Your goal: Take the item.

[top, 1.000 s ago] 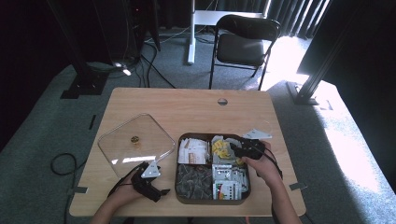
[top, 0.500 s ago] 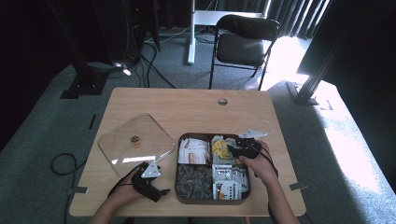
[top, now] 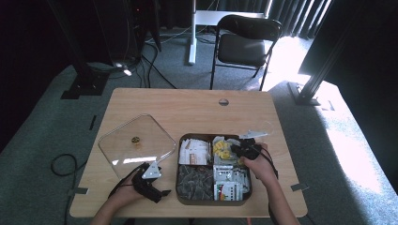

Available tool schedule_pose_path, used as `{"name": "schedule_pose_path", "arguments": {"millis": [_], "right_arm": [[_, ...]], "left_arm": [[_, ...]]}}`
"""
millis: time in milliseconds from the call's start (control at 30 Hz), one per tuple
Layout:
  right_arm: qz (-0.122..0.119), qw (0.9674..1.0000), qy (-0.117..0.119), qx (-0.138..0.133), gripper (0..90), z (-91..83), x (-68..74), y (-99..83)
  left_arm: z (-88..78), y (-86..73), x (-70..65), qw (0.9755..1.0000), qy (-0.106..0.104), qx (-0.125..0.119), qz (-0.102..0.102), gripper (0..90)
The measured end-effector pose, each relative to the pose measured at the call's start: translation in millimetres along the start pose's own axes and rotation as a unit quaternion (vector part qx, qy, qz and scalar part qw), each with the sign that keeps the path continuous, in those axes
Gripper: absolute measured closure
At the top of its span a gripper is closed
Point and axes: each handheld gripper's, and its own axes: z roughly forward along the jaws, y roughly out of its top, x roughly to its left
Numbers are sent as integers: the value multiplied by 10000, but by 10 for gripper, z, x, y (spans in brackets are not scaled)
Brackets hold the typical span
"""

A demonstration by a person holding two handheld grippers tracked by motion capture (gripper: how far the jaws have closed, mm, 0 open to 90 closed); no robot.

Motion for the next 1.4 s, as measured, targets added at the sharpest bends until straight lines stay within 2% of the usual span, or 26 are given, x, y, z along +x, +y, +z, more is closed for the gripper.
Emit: {"name": "schedule_pose_path", "arguments": {"millis": [367, 700, 1400], "right_arm": [[-94, 9997, 23, -235, 896, -105, 74, 45], [-48, 9992, 68, -397, 895, -214, 86, 114], [-86, 9955, 58, -937, 896, -504, 105, 284]], "left_arm": [[0, 0, 1, 10000, 0, 3, 3, 22], [-1, 0, 0, 10000, -1, 4, 0, 22], [-1, 0, 2, 10000, 5, 3, 11, 22]]}}
